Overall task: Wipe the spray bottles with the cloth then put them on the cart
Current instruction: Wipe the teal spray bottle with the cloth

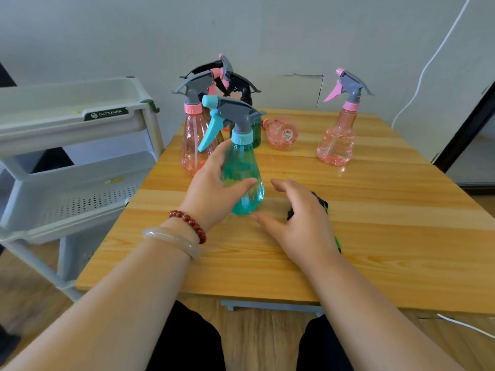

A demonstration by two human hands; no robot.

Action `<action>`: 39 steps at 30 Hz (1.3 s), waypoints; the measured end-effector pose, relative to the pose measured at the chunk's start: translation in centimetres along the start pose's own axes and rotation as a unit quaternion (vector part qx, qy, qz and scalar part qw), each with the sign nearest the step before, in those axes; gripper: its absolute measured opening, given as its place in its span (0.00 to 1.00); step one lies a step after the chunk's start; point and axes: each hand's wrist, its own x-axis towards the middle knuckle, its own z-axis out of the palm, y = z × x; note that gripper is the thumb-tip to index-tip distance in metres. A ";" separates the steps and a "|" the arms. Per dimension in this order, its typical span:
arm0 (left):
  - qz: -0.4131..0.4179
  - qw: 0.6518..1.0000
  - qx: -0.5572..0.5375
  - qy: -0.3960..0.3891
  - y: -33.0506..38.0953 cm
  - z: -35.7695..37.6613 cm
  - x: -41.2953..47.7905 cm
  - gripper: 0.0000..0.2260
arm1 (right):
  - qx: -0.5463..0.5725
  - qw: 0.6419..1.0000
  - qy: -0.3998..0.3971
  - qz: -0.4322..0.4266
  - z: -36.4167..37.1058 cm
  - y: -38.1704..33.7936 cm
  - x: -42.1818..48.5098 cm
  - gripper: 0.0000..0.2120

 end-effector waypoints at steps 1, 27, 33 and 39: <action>-0.002 1.000 0.010 0.001 0.0 0.2 -0.1 0.35 | -0.003 1.000 -0.003 0.002 0.0 0.0 0.0 0.34; -0.072 0.983 0.134 0.105 -1.9 -2.0 -0.6 0.37 | -0.222 0.953 -0.205 0.012 3.0 -1.4 5.1 0.22; -0.077 0.981 0.131 0.120 -2.6 -3.0 -0.5 0.38 | -0.199 0.972 -0.119 0.027 3.5 -0.7 4.6 0.25; -0.076 0.983 0.103 0.133 -2.9 -3.4 -0.7 0.38 | -0.224 0.966 -0.110 0.061 3.5 -1.1 4.6 0.28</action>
